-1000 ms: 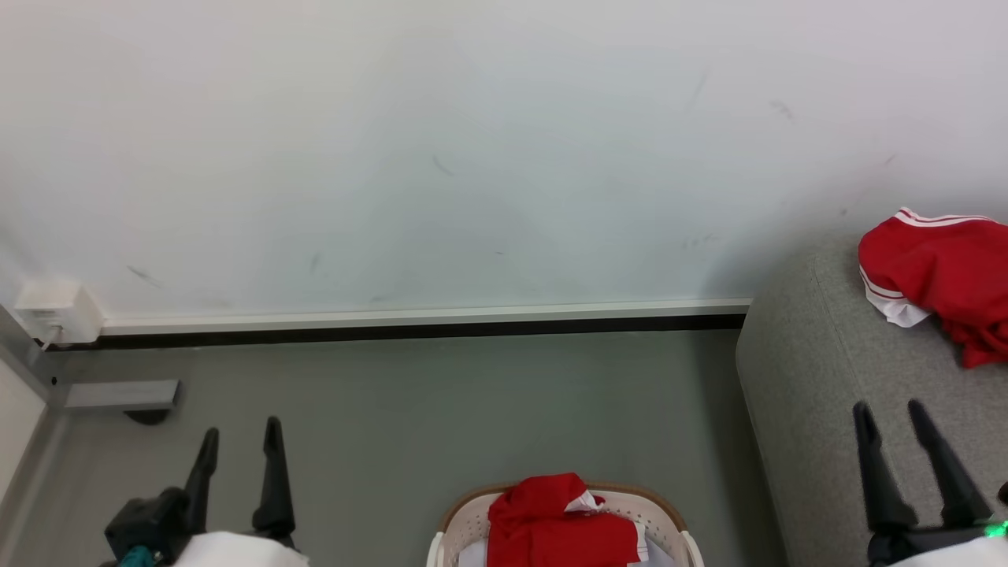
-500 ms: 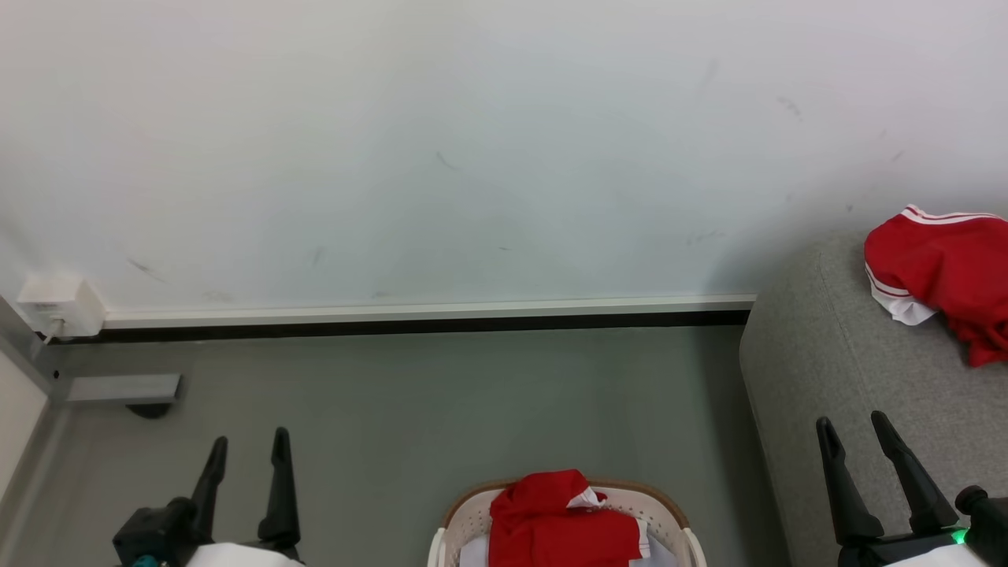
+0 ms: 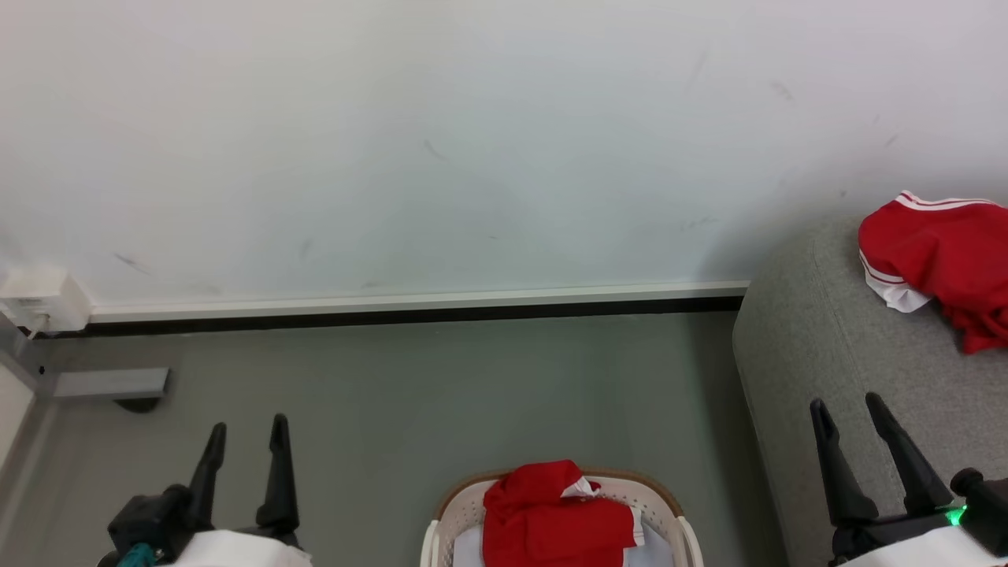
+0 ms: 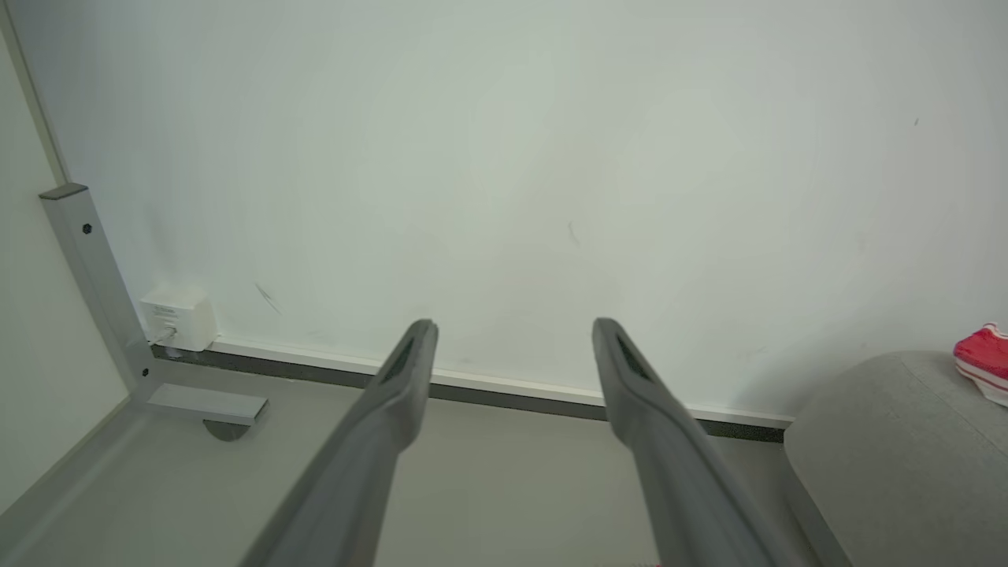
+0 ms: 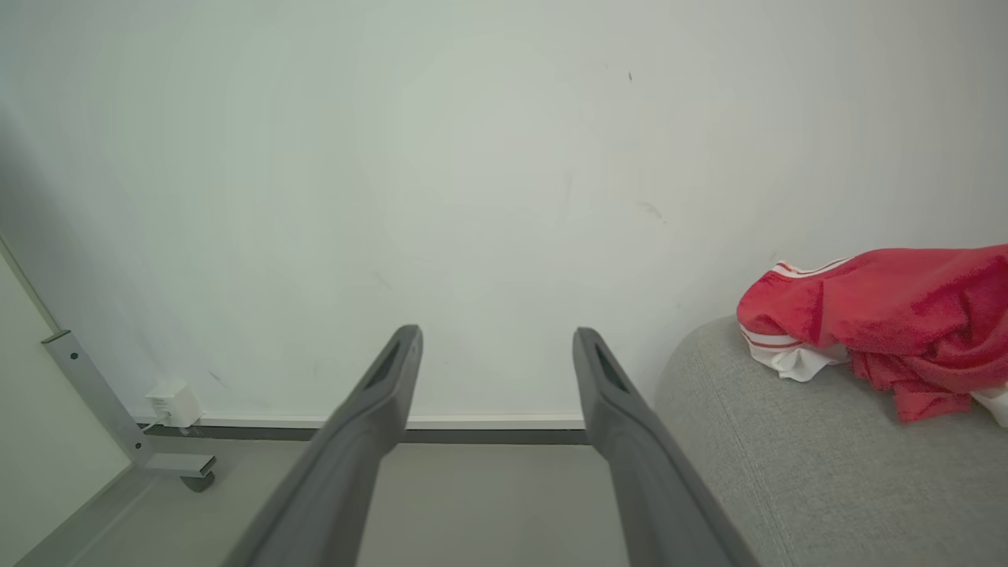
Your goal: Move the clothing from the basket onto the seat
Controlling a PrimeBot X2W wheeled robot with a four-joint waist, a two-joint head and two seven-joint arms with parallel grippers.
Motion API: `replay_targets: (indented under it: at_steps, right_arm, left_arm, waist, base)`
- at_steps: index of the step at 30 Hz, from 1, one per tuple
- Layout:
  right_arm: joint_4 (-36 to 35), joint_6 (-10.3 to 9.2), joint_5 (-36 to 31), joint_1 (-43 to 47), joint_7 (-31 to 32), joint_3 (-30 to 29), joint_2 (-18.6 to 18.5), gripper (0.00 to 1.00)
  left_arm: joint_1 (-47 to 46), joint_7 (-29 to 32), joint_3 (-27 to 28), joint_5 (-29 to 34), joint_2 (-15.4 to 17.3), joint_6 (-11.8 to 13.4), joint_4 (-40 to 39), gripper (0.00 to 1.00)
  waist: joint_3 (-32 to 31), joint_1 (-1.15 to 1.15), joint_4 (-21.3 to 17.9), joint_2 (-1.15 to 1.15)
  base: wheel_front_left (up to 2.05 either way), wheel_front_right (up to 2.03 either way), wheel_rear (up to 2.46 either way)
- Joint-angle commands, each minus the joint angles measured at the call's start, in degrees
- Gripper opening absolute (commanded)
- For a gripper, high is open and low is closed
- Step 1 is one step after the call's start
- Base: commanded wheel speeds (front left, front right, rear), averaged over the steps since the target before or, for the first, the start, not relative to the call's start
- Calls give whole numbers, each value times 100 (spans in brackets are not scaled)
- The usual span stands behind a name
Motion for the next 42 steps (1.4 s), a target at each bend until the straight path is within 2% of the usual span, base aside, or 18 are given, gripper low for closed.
replay_targets:
  at_steps: [1, 5, 11, 26, 33, 42]
  right_arm:
    - [-70, -13, 13, -170, -18, -19, 1, 100]
    - [-182, -13, -48, -422, -17, -142, -40, 100]
    - [-346, -13, -68, -853, -18, -286, -183, 100]
    - [-927, -13, -98, -1691, -18, -855, -246, 100]
    - [-1243, -13, -53, -1953, -18, -1133, -42, 100]
    - [-1413, -13, -119, -2304, -18, -963, 260, 100]
  left_arm:
    - [-135, -5, -15, -149, 11, -27, 10, 100]
    - [-383, -5, -281, -371, 9, -62, 46, 100]
    - [-893, -5, -863, -293, 15, -59, 344, 100]
    - [-2602, 254, -2352, -498, 19, -217, 2774, 100]
    - [-3277, 460, -2735, -414, 24, -295, 4003, 100]
    - [-4017, 662, -2740, -411, 233, -223, 5132, 100]
  waist:
    - [119, 0, -57, 0]
    - [397, 0, -187, 0]
    - [932, 0, -452, 0]
    - [2501, 0, -1129, 0]
    - [3224, 0, -1508, 0]
    - [4090, 0, -1991, 0]
  base:
    - [0, 0, 0]
    - [0, 0, 0]
    - [0, 0, 0]
    - [0, 0, 0]
    - [0, 0, 0]
    - [0, 0, 0]
